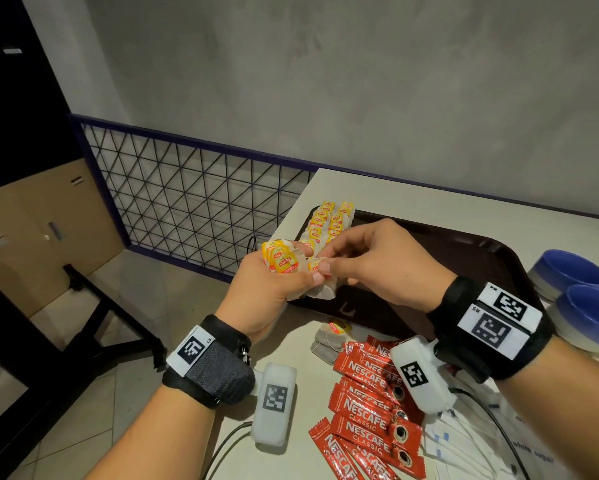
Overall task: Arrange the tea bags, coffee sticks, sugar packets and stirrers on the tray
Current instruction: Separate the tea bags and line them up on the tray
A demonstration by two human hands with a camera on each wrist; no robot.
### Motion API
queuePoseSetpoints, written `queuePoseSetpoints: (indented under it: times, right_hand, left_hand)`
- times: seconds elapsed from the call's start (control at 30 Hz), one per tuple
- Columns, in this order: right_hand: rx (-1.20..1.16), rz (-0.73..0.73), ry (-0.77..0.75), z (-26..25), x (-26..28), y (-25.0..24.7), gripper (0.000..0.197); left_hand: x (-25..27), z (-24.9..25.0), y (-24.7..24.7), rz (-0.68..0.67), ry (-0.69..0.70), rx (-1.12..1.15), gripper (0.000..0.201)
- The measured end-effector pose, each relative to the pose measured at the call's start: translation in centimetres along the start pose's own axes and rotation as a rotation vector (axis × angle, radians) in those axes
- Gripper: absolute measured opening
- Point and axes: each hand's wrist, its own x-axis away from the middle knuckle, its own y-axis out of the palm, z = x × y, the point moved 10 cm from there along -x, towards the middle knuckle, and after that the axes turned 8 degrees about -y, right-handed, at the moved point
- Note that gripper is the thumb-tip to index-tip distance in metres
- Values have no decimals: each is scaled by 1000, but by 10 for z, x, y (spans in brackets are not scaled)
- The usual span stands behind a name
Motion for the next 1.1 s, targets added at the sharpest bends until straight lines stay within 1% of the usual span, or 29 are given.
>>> queuePoseSetpoints:
  times: [0.1,0.23,0.37,0.5,0.53,0.6,0.63,0.67,0.77,0.9,1.03,1.1]
  right_hand:
    - [-9,28,11,2,0,-3,6]
    - [-101,104,47,8,-1,-12,8]
    - [-145,121,72,12,-3,-12,9]
    - [-193,121,96,17,-6,-8,10]
    - [-215,128,99,18,-7,-8,11]
    - [-250,141,102,19,-8,-8,12]
    - [-256,145,101,19,-8,-8,12]
    - [-255,145,101,19,-9,-7,12]
    - [-232,130,106,21,-10,-5,12]
    - [-233,131,123,23,-10,-4,10]
    - [-256,139,157,28,-10,-3,6]
    - [-249,145,172,29,-11,-4,4]
  left_hand:
    - [-1,-1,-2,0,2,-7,32]
    - [-2,-5,-1,-24,-12,-81,20]
    - [-2,-8,-3,-11,-35,-111,22]
    - [-2,-9,-3,-1,-43,-162,7]
    - [-2,-9,-1,-16,-47,-169,7]
    - [-2,-8,1,-32,-32,-180,23]
    - [-2,-7,0,-27,-15,-192,26]
    - [-1,-4,0,-21,0,-203,24]
    - [-1,-2,-3,4,21,-212,11]
    - [0,-2,-8,55,11,-219,24]
    - [-1,-3,-10,81,8,-243,24]
    - [-3,-4,-13,96,0,-229,19]
